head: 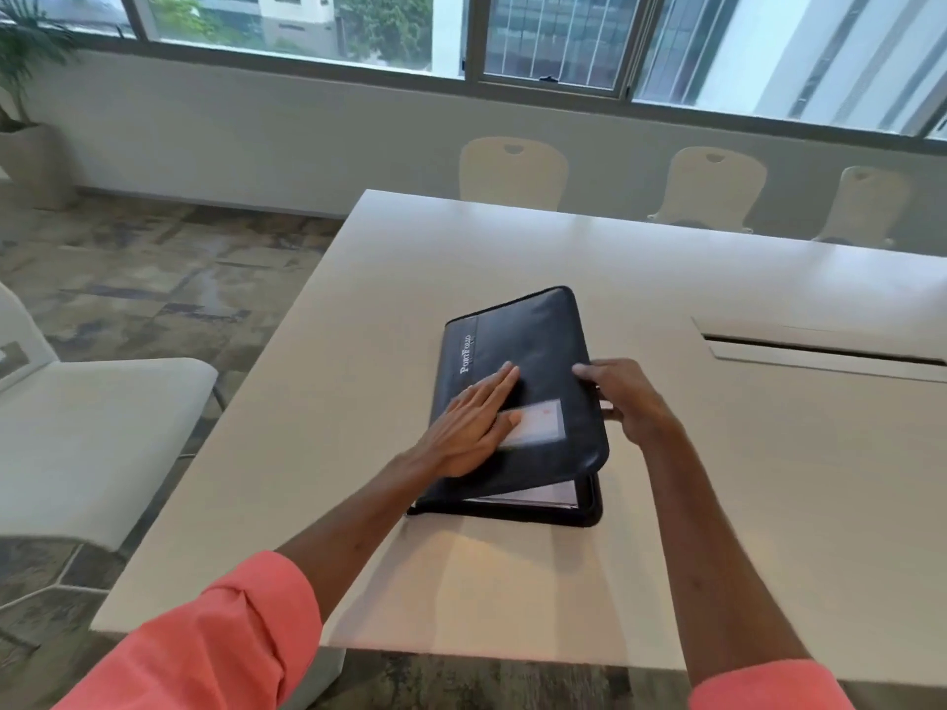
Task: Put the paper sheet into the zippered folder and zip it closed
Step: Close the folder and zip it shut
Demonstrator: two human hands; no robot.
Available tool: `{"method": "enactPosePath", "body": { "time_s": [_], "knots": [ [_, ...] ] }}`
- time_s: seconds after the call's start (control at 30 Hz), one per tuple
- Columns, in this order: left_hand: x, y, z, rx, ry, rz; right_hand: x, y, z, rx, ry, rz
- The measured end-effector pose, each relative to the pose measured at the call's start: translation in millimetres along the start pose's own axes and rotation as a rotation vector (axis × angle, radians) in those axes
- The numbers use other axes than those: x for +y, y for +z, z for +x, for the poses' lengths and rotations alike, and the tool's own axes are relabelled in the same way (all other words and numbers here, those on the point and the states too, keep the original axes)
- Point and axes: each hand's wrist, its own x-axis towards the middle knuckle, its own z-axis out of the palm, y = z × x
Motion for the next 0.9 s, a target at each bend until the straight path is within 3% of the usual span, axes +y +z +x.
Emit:
{"method": "enactPosePath", "body": {
  "time_s": [0.27, 0.43, 0.6, 0.9],
  "knots": [
    [-2.9, 30.2, 5.5, -0.128, -0.116, 0.119, 53.2, 4.9, 5.7, 0.148, 0.072, -0.105],
    [-4.5, 39.2, 4.0, -0.173, -0.183, 0.246, 75.1, 43.5, -4.2, 0.195, -0.066, -0.573],
    [-2.1, 43.7, 2.8, -0.164, -0.219, 0.288, 106.8, 75.9, -15.1, 0.142, -0.248, -0.834],
    [-15.7, 27.1, -35.2, -0.123, -0.249, 0.187, 118.9, 83.9, -17.4, 0.229, -0.328, -0.876]
  ]
}}
